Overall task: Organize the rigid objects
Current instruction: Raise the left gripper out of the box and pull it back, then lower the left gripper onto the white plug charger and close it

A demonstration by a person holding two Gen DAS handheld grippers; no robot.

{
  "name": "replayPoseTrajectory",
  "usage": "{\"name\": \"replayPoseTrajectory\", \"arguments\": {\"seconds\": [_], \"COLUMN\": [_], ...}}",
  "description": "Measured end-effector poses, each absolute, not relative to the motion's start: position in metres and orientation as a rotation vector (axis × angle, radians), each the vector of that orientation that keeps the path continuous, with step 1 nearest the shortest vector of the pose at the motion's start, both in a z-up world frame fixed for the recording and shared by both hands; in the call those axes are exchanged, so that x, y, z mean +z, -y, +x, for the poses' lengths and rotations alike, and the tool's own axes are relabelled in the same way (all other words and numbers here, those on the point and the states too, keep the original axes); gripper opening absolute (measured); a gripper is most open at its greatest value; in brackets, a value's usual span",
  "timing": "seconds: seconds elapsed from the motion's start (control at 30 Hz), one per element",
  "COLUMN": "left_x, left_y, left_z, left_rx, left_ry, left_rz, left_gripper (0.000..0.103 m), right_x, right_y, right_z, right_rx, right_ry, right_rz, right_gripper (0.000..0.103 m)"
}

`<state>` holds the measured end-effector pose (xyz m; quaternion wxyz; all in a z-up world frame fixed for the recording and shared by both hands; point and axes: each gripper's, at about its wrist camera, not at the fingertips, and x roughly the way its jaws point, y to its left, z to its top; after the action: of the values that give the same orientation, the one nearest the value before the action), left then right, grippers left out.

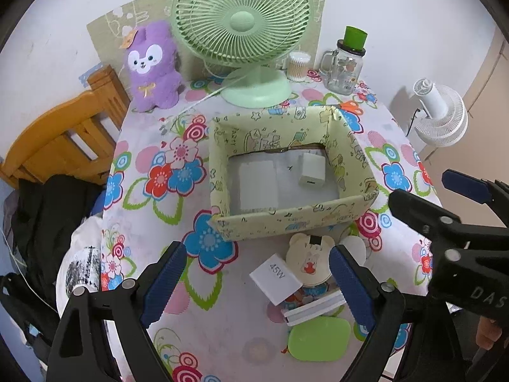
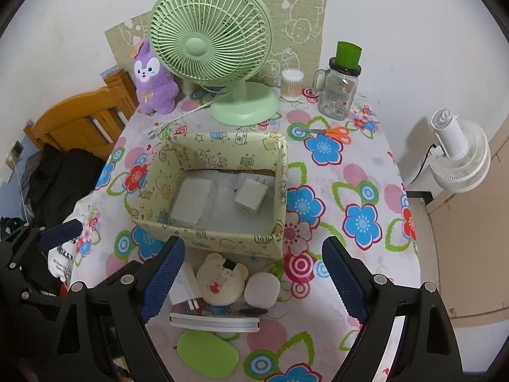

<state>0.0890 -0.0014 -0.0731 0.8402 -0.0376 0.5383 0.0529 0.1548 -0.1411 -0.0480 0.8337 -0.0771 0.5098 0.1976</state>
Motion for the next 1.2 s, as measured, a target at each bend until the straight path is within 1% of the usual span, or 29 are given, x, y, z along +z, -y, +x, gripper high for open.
{"name": "replayPoseTrajectory", "arguments": {"seconds": [0.33,1.2], "left_x": [-0.093,-0.160], "left_y": [0.003,0.008], "left_z": [0.081,0.089], "left_rx": [0.110,0.107], "left_ry": [-1.171,-1.297], "left_rz": [-0.109,-0.152], "left_gripper": [0.092,0.092], "right_x": [-0.067,-0.139], "right_y": [0.150,0.154], "right_z": [0.147,0.151], "right_rx": [0.431,0.404], "right_ry": [-1.093,-1.222], "right_rz": [-0.166,-0.205], "right_gripper": [0.090,0.090]}}
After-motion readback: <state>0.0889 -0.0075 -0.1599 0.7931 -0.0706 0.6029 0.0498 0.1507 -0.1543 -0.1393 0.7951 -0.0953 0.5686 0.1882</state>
